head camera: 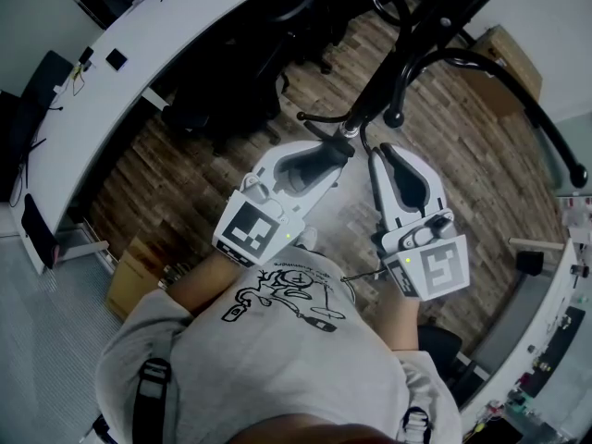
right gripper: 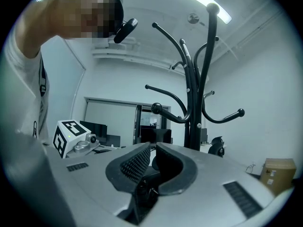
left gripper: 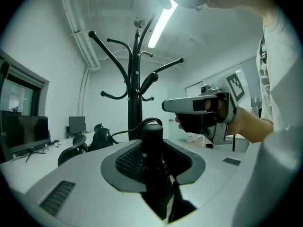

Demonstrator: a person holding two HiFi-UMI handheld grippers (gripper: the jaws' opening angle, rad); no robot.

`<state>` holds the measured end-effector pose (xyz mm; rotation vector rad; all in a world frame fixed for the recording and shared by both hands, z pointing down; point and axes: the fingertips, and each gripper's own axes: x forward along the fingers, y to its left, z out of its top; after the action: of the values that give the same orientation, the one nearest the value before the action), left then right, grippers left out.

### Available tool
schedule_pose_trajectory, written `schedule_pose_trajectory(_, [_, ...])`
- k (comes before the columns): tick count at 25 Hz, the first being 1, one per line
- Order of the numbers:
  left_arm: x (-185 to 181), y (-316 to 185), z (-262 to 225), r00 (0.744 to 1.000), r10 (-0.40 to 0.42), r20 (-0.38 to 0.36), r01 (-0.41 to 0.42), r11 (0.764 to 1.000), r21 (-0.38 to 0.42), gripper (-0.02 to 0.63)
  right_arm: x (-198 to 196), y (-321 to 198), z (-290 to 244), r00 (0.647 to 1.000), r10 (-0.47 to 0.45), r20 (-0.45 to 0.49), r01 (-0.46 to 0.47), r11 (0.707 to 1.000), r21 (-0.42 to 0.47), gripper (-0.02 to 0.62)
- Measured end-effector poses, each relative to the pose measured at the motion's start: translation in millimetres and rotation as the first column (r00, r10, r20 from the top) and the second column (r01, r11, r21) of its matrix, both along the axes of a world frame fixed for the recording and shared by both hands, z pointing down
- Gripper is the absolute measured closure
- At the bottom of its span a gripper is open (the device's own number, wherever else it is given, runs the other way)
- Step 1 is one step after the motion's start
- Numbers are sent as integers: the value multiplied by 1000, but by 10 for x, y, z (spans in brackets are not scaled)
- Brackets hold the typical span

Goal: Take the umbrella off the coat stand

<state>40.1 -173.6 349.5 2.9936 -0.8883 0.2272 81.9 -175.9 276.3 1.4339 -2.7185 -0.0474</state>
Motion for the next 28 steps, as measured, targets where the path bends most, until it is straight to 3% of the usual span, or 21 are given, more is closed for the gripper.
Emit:
schedule_pose_trajectory(8, [-201, -75, -20, 998, -54, -18, 54, 998, -13, 451, 100, 35, 75, 1000, 27, -12, -27, 1000, -11, 558])
schedule_pose_trajectory(13, [-279, -150, -109, 998, -56, -32, 57, 998, 38, 451, 140, 31, 126, 999, 36, -19, -37, 999, -23, 563])
schedule_pose_trajectory(28, [-472, -239, -124, 993, -114, -42, 112, 993, -34, 451, 281, 49, 220, 997, 70, -28, -71, 996, -45, 569])
